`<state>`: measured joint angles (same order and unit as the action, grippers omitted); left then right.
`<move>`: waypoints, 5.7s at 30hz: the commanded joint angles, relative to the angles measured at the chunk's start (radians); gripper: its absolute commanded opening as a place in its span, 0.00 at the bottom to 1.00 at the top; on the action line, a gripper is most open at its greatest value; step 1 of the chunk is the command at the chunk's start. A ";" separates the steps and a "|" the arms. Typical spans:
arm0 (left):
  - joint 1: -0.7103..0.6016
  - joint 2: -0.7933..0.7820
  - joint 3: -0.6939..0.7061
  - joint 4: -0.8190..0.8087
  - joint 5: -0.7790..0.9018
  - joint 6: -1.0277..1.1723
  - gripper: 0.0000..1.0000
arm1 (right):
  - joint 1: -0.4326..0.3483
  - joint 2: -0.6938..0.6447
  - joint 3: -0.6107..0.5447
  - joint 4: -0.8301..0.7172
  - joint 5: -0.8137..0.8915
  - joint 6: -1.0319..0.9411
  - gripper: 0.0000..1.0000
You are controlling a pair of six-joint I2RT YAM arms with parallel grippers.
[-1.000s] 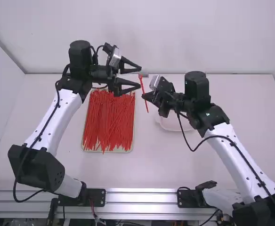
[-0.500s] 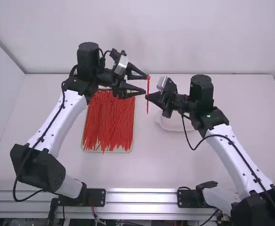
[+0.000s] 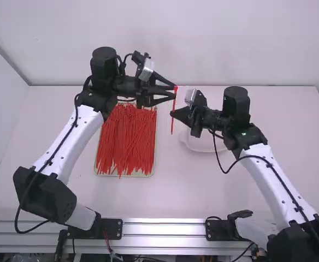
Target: Fasten the cable tie
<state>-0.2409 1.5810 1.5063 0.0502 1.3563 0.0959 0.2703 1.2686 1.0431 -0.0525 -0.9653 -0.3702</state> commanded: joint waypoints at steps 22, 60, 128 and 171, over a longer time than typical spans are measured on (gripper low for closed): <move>-0.010 -0.010 0.021 0.141 0.135 -0.108 0.28 | -0.002 0.002 -0.010 0.009 -0.034 0.011 0.00; -0.027 -0.009 0.005 0.229 0.117 -0.175 0.09 | -0.003 0.002 -0.010 0.028 -0.030 0.034 0.00; 0.131 -0.008 -0.007 0.151 -0.329 -0.351 0.02 | -0.042 0.002 -0.010 -0.073 0.274 -0.266 0.99; 0.155 0.233 -0.008 0.114 0.016 -1.001 0.02 | 0.061 0.001 -0.057 -0.347 -0.043 -1.725 0.99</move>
<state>-0.0887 1.8130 1.5028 0.1551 1.2526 -0.7483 0.3336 1.2686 1.0012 -0.4129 -0.9447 -2.0239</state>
